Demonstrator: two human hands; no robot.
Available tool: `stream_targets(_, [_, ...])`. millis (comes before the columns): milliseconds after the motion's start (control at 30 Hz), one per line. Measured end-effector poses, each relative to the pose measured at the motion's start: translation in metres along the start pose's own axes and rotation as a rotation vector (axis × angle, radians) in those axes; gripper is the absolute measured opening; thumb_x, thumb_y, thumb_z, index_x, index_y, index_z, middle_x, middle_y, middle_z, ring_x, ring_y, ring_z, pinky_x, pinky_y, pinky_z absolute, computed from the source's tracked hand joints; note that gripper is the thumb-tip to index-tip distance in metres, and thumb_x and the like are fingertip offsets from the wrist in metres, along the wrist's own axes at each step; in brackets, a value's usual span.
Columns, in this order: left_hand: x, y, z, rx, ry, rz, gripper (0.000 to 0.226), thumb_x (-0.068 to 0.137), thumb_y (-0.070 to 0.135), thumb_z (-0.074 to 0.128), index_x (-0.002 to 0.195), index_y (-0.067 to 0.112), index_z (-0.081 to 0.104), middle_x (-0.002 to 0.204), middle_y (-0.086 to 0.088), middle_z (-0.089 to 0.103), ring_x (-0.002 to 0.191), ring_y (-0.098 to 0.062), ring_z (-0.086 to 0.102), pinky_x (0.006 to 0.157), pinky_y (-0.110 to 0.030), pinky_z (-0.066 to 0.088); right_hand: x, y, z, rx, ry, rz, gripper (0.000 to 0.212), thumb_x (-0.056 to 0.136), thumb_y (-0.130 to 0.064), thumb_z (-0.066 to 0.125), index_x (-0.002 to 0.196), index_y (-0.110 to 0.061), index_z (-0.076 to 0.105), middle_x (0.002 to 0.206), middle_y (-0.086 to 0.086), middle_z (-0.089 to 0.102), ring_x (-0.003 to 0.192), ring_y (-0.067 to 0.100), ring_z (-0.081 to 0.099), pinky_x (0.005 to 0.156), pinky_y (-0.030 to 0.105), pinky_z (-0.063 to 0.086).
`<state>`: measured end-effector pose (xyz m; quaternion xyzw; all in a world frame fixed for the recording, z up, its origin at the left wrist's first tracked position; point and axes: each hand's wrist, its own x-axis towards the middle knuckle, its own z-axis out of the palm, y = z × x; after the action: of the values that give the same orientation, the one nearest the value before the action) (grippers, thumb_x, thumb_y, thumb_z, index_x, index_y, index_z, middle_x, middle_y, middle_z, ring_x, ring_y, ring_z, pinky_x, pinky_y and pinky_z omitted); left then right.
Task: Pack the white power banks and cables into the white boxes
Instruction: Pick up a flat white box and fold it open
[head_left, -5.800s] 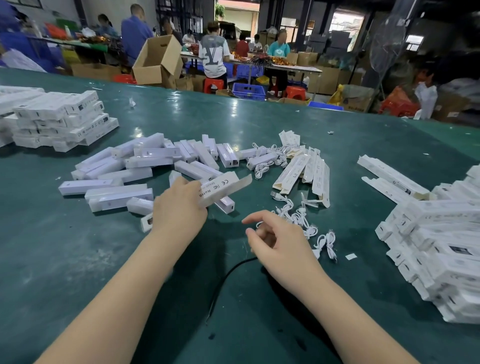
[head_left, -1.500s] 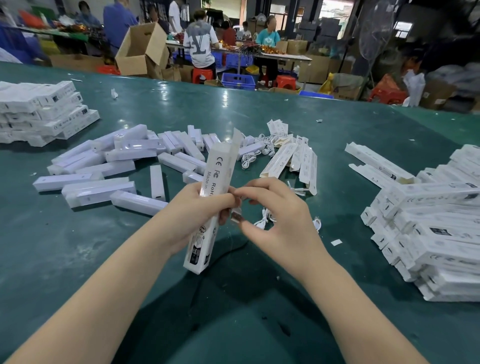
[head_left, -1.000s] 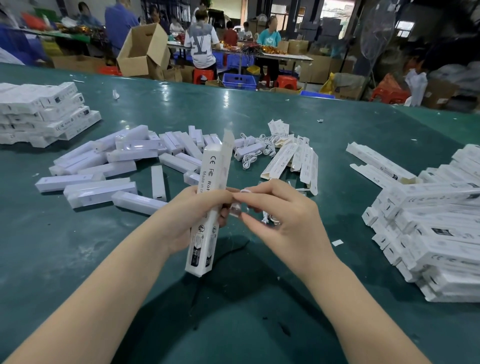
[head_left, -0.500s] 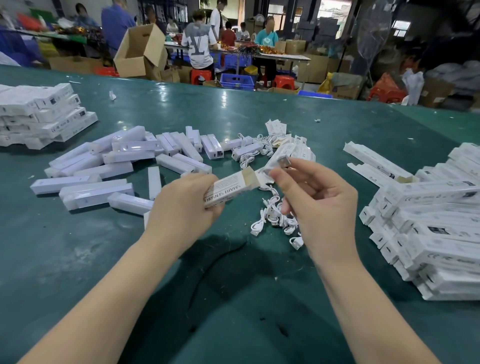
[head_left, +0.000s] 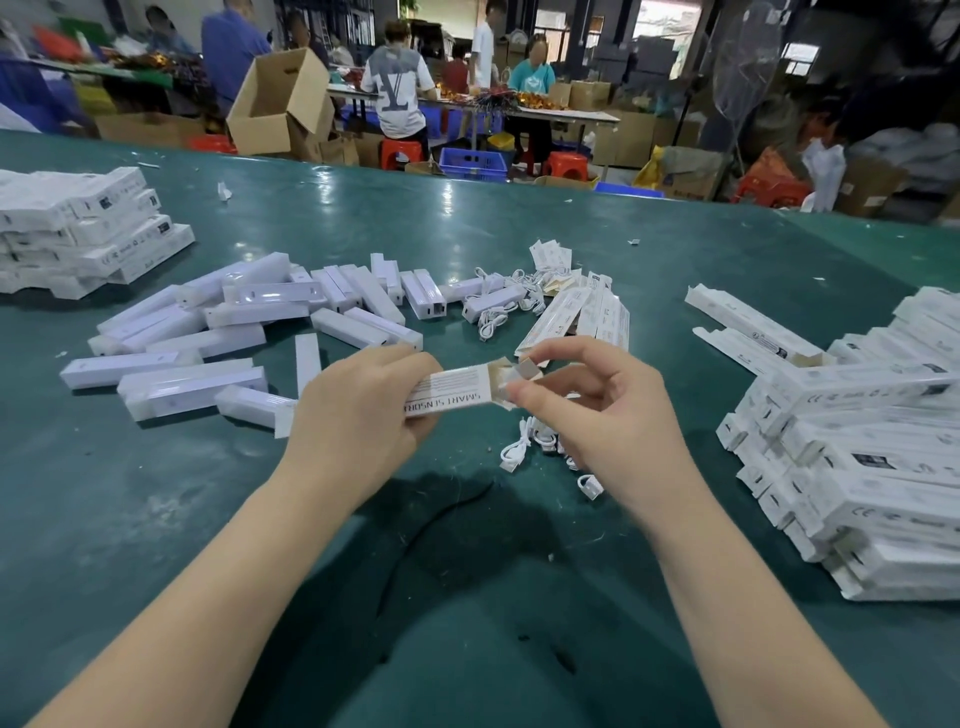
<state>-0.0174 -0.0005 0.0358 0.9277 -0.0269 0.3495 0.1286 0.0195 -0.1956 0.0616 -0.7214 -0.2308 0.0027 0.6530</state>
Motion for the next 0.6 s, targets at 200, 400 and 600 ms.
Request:
stream_targets(200, [0.0002,0.0088,0.0052,0.002,-0.016,0.055,0.023,0.062,0.004,0.08,0.082,0.012,0.07,0.07,-0.001,0.062,0.06,-0.029,0.059,0.048,-0.031,0.042,-0.0009,0.0018,0.0043,0.086,0.052,0.011,0.015,0.082,-0.009,0.077,0.08,-0.021,0.067,0.076,0.001,0.075,0.036,0.009,0.043,0.041,0.015,0.037])
stream_targets(400, [-0.0004,0.0063,0.0066,0.032,-0.032,0.029,0.021,0.066,0.009,0.08,0.084,0.013,0.07,0.073,-0.001,0.063,0.064,-0.03,0.059,0.049,-0.032,0.042,-0.0019,0.0068,0.0069,0.056,0.059,0.093,0.007,0.085,-0.022,0.075,0.078,-0.021,0.078,0.055,-0.013,0.061,0.044,0.005,0.042,0.046,0.01,0.032])
stream_targets(600, [0.0,0.0066,0.008,0.01,-0.017,0.07,0.024,0.063,0.008,0.082,0.082,0.015,0.069,0.07,0.002,0.061,0.061,-0.028,0.058,0.047,-0.03,0.042,0.0015,0.0051,0.0039,0.032,0.036,0.161,0.01,0.084,-0.027,0.075,0.076,-0.031,0.079,0.068,-0.009,0.06,0.054,0.007,0.033,0.051,0.014,0.03])
